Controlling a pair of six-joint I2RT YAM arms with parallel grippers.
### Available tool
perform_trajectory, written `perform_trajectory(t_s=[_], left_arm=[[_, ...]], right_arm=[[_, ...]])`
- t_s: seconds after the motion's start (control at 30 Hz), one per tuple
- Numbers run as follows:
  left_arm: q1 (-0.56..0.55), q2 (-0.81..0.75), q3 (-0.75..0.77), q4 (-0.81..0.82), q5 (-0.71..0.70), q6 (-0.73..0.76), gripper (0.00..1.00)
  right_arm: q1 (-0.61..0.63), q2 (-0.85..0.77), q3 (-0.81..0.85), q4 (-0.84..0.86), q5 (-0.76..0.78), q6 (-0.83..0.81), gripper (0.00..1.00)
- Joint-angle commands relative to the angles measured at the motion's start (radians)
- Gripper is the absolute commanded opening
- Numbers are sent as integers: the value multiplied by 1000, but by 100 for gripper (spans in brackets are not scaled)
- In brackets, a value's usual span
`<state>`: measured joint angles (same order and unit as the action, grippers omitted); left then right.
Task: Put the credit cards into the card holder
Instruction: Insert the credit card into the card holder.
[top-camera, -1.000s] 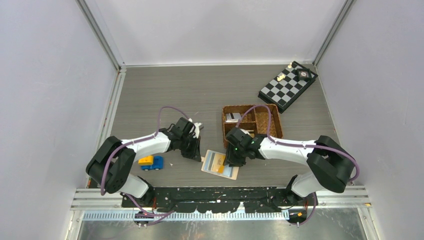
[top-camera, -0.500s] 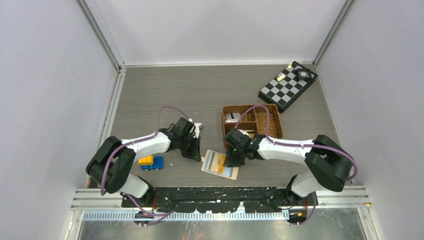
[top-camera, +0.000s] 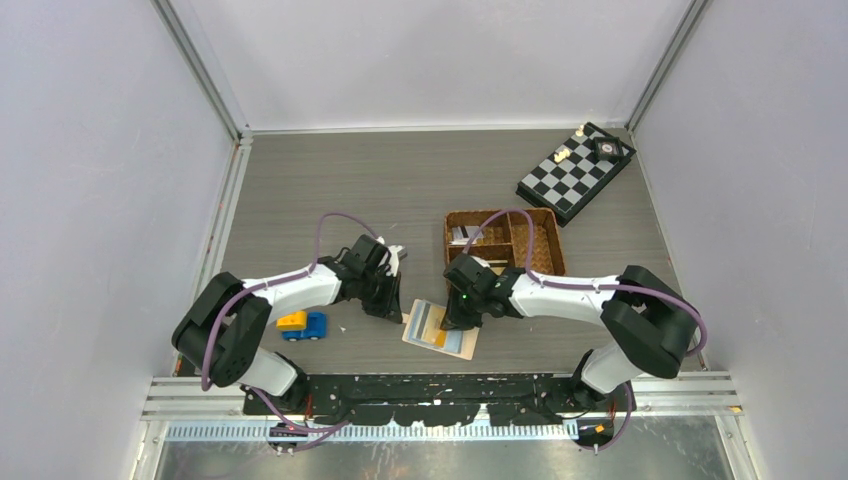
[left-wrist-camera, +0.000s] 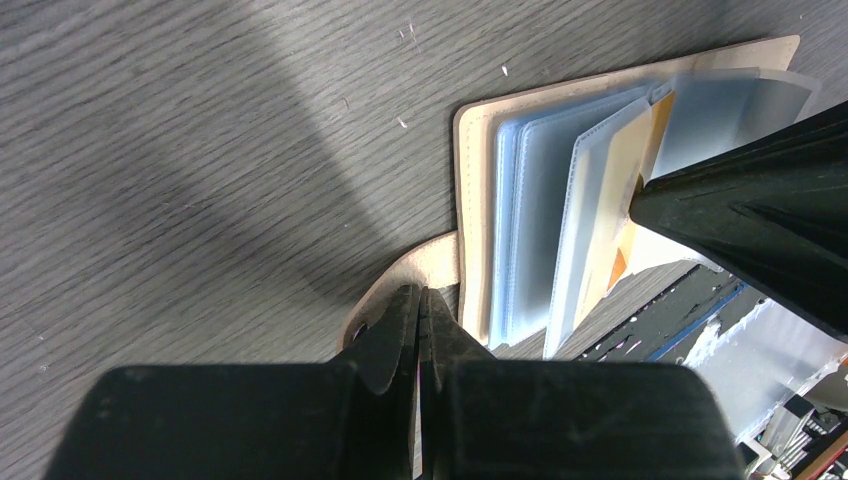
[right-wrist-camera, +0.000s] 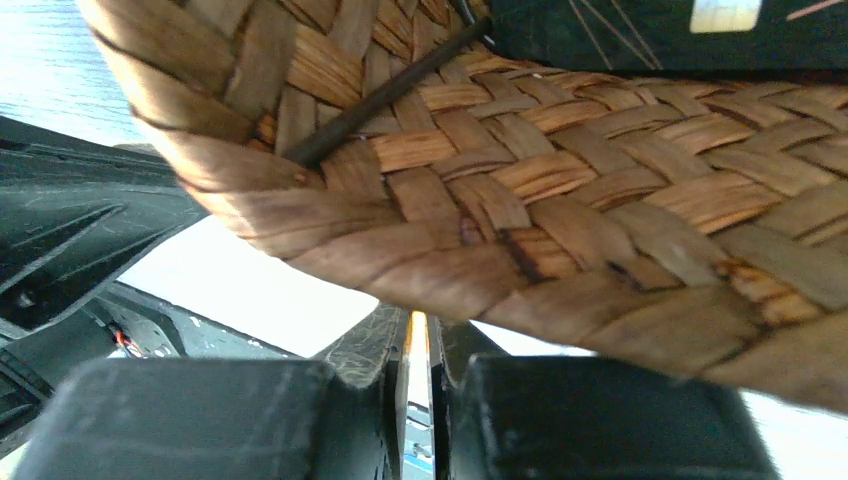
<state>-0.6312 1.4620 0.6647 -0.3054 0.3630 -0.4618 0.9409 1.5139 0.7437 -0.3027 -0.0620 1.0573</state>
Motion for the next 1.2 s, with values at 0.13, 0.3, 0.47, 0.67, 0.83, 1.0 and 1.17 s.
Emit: perform_trajectory(t_s=[0.13, 0.3, 0.47, 0.67, 0.83, 1.0, 1.17], left_arm=[[-5, -1, -10, 15, -13, 22, 0], [-4, -7, -13, 11, -23, 19, 0], [-4, -12, -16, 11, -32, 16, 0], [-4, -6, -13, 9, -29, 15, 0], [-4, -9, -14, 10, -26, 16, 0], [-5, -9, -16, 9, -23, 18, 0], [-4, -6, -14, 10, -18, 19, 0]], right_arm=[[8, 15, 13, 85, 0, 37, 14], [17, -10, 14, 57, 28, 39, 21], [20, -93, -18, 13, 96, 48, 30], [22, -140, -61, 6, 134, 69, 41], [24, -98, -50, 15, 121, 68, 43], [24, -68, -46, 48, 103, 73, 43], [29, -47, -30, 70, 95, 74, 41]])
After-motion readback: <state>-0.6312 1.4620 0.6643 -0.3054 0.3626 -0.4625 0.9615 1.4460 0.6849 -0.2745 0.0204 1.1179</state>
